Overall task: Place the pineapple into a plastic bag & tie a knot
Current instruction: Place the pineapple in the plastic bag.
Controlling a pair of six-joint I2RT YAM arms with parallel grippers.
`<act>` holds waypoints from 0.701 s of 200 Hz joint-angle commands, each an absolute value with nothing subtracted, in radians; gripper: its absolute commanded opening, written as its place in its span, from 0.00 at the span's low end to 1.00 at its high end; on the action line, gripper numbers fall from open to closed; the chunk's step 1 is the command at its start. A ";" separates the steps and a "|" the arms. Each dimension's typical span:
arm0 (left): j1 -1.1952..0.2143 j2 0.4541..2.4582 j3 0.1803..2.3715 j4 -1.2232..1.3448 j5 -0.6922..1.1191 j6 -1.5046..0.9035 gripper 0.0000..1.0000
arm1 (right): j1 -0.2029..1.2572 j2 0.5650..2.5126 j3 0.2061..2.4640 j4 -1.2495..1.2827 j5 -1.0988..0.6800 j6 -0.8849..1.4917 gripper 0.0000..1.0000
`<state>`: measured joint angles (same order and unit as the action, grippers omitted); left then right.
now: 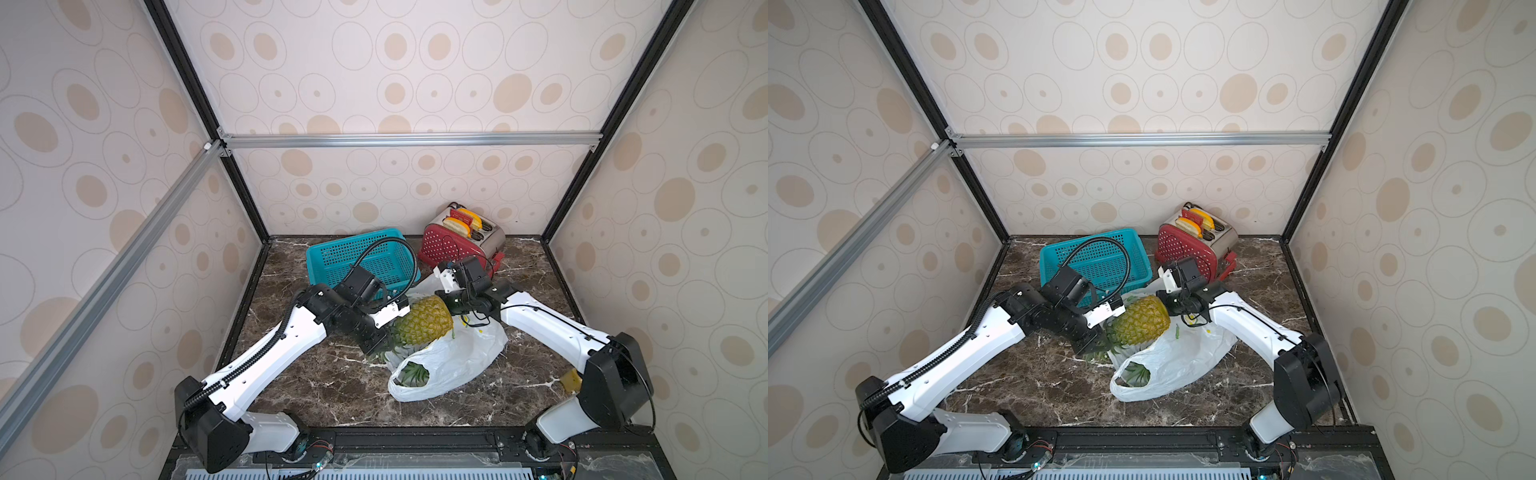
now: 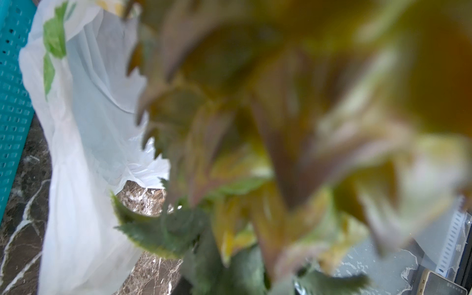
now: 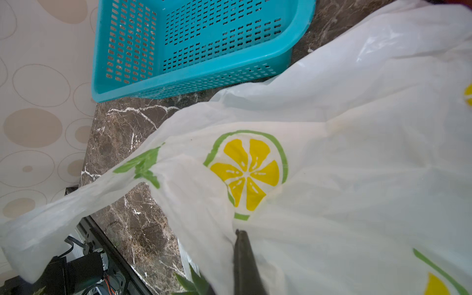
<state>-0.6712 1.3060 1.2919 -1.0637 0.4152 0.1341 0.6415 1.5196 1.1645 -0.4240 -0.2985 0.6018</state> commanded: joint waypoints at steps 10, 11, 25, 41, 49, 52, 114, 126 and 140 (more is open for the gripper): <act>-0.621 1.292 1.255 -1.155 0.285 0.103 0.00 | 0.639 1.457 1.155 -0.424 -0.309 0.604 0.00; -0.621 1.291 1.254 -1.156 0.284 0.104 0.00 | 0.639 1.456 1.155 -0.424 -0.308 0.604 0.00; -0.605 1.277 1.238 -1.174 0.281 0.112 0.00 | 0.637 1.452 1.154 -0.432 -0.294 0.610 0.00; -0.591 1.252 1.216 -1.177 0.277 0.116 0.00 | 0.634 1.448 1.151 -0.432 -0.291 0.614 0.00; -0.590 1.251 1.209 -1.184 0.273 0.125 0.00 | 0.632 1.447 1.151 -0.433 -0.291 0.614 0.00; -0.589 1.252 1.207 -1.187 0.270 0.127 0.00 | 0.632 1.447 1.150 -0.430 -0.294 0.614 0.00; -0.644 1.403 1.278 -1.165 0.300 0.129 0.00 | 0.635 1.457 1.163 -0.398 -0.332 0.619 0.00; -0.664 1.440 1.295 -1.165 0.302 0.123 0.00 | 0.639 1.469 1.173 -0.390 -0.340 0.630 0.00; -0.676 1.470 1.316 -1.160 0.300 0.101 0.00 | 0.651 1.483 1.190 -0.390 -0.329 0.639 0.00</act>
